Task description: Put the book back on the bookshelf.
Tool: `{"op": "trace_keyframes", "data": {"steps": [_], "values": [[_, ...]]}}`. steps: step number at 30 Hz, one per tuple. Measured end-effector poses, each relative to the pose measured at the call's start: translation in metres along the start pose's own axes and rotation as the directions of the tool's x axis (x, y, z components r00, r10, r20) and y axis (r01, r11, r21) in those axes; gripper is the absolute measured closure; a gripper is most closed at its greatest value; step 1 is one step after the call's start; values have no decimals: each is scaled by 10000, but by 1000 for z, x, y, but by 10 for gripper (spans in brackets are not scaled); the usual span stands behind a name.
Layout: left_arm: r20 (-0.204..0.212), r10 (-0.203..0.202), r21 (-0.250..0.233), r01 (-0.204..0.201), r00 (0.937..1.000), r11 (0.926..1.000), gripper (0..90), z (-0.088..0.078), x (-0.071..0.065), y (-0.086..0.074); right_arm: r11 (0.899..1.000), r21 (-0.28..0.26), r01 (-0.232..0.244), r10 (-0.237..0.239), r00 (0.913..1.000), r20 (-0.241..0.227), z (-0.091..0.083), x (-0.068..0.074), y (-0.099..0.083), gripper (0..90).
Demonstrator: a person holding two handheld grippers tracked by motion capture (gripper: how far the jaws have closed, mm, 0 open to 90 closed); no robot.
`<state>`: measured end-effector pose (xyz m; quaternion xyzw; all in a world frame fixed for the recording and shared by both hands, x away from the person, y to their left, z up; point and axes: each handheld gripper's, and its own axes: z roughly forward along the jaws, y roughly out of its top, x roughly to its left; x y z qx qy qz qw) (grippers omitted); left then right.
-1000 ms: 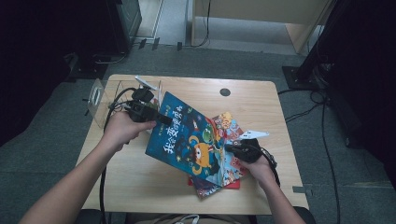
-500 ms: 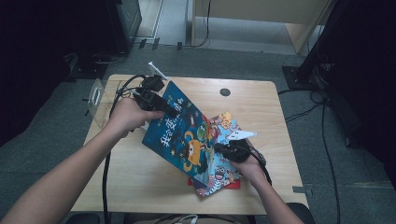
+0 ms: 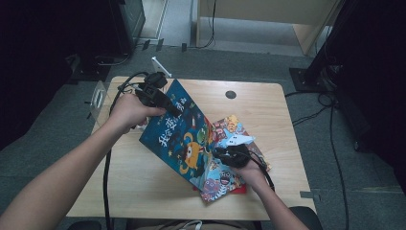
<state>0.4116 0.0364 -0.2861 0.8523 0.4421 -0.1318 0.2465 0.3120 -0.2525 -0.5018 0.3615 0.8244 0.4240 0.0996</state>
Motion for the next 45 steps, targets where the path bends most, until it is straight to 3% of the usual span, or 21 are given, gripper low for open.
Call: {"op": "trace_keyframes", "data": {"steps": [3,4,9,13,16,18,20,23,25,26,27,28,34,40,45], "values": [[-30,-51,-1,51,10000,10000,762,-1,-1,0,10000,46,80,-80,10000,18,0,1,0,703],[0,-79,32,79,10000,10000,765,-1,-1,0,9998,19,217,-217,9998,54,0,2,0,661],[263,-499,432,487,9984,9979,783,-3,4,4,9996,39,277,-277,9996,-27,0,2,0,592],[567,-932,774,887,9940,9931,798,-4,10,11,9971,143,741,-742,9972,42,-1,4,-1,497],[983,-1236,736,1167,9875,9904,832,-9,13,16,9958,183,900,-898,9959,-97,-2,3,-2,425],[791,-968,904,896,9922,9919,833,-12,9,21,9946,280,996,-994,9950,-94,-4,3,-3,417],[561,-1054,1058,991,9928,9894,832,-15,7,24,9920,336,1217,-1216,9926,-54,-5,4,-3,412],[540,-990,1008,932,9936,9905,829,-20,6,27,9902,387,1340,-1339,9910,-50,-5,4,-4,408],[589,-1069,828,1019,9925,9913,830,-29,5,30,9880,389,1495,-1496,9888,-18,-5,5,-4,403],[742,-1117,579,1075,9910,9925,832,-43,5,34,9880,381,1494,-1494,9888,-23,-5,5,-4,400],[742,-1117,579,1075,9910,9925,833,-43,5,34,9880,381,1494,-1494,9888,-23,-5,5,-4,400],[881,-1175,318,1151,9892,9928,834,-59,6,36,9879,390,1502,-1502,9887,-34,-5,5,-5,398],[796,-1331,-358,1363,9879,9900,832,-112,15,40,9882,353,1493,-1493,9888,-29,-6,6,-6,395],[838,-1952,-899,2025,9772,9751,832,-162,38,34,9877,357,1521,-1520,9884,-48,-6,6,-6,384],[804,-2217,-1238,2304,9718,9652,831,-193,60,25,9882,335,1493,-1492,9888,-68,-6,5,-6,385]]}}
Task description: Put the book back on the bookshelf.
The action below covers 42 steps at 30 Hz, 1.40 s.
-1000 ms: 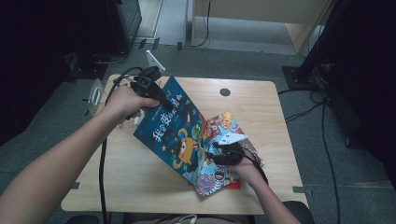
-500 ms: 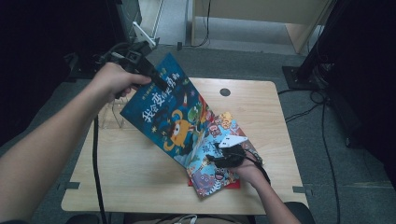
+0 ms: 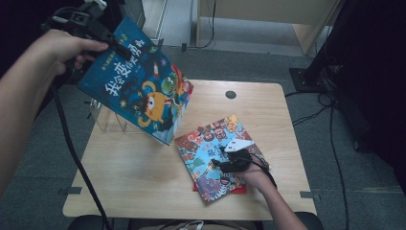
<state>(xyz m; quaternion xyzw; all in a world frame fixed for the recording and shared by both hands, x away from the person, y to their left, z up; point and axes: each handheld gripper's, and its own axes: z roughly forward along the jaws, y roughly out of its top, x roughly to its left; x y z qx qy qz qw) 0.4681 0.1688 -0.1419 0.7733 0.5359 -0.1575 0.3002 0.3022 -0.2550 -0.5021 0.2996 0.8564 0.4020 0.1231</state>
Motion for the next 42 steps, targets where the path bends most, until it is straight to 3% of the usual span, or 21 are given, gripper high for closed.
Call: {"op": "trace_keyframes", "data": {"steps": [4,5,8,10,13,16,20,21,22,26,30,35,42], "values": [[-199,-544,-334,537,9983,9980,832,-26,25,-4,10000,1,17,-17,10000,37,0,0,0,387],[-199,-544,-334,537,9983,9980,833,-26,25,-4,10000,1,17,-17,10000,37,0,0,0,387],[-736,-1039,-512,1003,9919,9936,831,-44,47,-9,10000,7,24,-24,10000,45,0,0,0,387],[-803,-1188,-586,1143,9897,9917,829,-48,53,-10,10000,12,28,-28,10000,48,0,0,0,387],[-855,-1667,-836,1596,9823,9836,830,-65,75,-18,10000,8,17,-17,10000,34,0,0,0,387],[-908,-1928,-1062,1830,9770,9774,833,-80,89,-26,10000,9,12,-12,10000,37,0,0,0,387],[-1166,-1978,-1268,1829,9733,9749,833,-93,104,-33,10000,14,25,-25,10000,48,0,0,0,387],[-1260,-2117,-1369,1944,9692,9713,833,-96,107,-35,10000,14,29,-29,10000,47,0,0,0,387],[-1260,-2117,-1369,1944,9692,9713,834,-96,107,-35,10000,14,29,-29,10000,47,0,0,0,387],[-1790,-2266,-1303,2053,9574,9700,834,-106,121,-43,10000,15,31,-31,10000,47,0,0,0,387],[-2221,-2510,-1239,2280,9422,9657,833,-106,134,-50,10000,13,31,-31,10000,47,0,0,0,387],[-2471,-2852,-1088,2659,9261,9578,834,-94,147,-53,10000,15,29,-30,10000,47,0,0,0,387],[-2751,-3019,-819,2906,9128,9533,833,-64,163,-49,10000,17,31,-31,10000,47,0,0,0,386]]}}
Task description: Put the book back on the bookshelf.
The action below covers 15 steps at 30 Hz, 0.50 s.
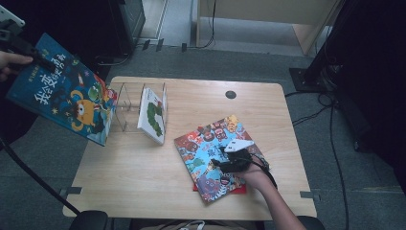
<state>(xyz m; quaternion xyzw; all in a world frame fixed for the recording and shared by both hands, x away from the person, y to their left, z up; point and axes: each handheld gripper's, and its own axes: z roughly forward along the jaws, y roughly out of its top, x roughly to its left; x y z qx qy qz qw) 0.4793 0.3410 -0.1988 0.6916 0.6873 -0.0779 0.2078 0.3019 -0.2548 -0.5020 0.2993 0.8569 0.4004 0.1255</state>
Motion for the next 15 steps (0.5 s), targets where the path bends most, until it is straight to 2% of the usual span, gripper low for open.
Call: {"op": "trace_keyframes", "data": {"steps": [6,7,15], "values": [[-83,31,311,-28,10000,9995,832,26,0,8,10000,-4,-9,9,10000,-4,0,0,0,387],[-62,-31,295,33,10000,9996,833,29,0,8,10000,-2,-6,6,10000,-1,0,0,0,386],[-87,210,470,-206,9997,9987,827,49,-2,14,10000,-7,-7,7,10000,-8,0,0,0,386]]}}
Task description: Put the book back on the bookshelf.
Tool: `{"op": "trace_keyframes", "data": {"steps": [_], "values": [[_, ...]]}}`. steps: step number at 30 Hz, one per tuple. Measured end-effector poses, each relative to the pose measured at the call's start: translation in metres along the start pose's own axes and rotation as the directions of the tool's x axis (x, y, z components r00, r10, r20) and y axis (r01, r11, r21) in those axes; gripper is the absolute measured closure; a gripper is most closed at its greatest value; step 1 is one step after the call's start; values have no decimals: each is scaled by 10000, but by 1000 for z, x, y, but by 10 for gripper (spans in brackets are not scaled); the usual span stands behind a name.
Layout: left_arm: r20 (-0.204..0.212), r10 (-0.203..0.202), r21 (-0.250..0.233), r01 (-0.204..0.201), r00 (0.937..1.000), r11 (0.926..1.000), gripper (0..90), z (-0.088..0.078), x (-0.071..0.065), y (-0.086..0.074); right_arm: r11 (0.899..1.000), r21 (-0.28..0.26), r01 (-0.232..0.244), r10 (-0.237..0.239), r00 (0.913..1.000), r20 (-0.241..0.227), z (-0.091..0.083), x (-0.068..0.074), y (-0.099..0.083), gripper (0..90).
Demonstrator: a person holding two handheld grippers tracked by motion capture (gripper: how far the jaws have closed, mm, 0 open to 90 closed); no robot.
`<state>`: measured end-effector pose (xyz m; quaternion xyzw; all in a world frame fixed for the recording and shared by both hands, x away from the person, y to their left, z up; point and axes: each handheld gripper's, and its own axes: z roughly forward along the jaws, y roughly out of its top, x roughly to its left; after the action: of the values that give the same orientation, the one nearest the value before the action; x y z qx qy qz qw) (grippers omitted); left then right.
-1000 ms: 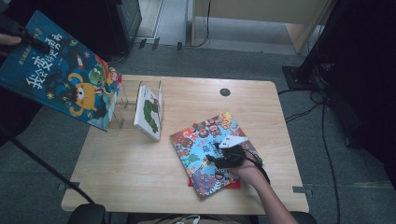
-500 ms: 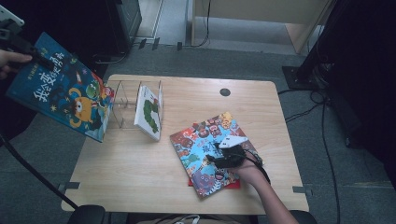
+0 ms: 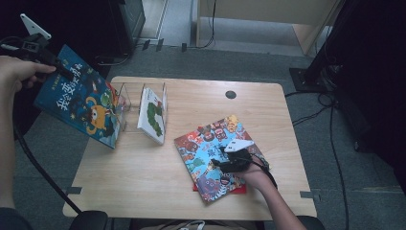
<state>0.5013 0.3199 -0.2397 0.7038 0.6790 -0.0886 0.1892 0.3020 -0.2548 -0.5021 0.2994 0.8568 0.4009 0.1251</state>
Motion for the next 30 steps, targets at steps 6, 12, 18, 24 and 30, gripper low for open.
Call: {"op": "trace_keyframes", "data": {"steps": [6,12,18,24,30], "values": [[-104,46,140,-45,9999,9999,820,11,2,3,10000,3,2,-2,10000,0,0,0,0,386],[-167,96,-57,-97,9998,9999,824,14,2,3,10000,0,1,-1,10000,0,0,0,0,386],[-372,384,-508,-403,9986,9979,741,12,3,4,10000,1,2,-2,10000,13,0,0,0,387],[-301,340,-515,-355,9990,9980,678,11,7,3,10000,7,4,-4,10000,3,0,0,0,386],[78,240,-806,-233,9997,9965,560,5,7,3,10000,6,6,-6,10000,2,0,0,0,386]]}}
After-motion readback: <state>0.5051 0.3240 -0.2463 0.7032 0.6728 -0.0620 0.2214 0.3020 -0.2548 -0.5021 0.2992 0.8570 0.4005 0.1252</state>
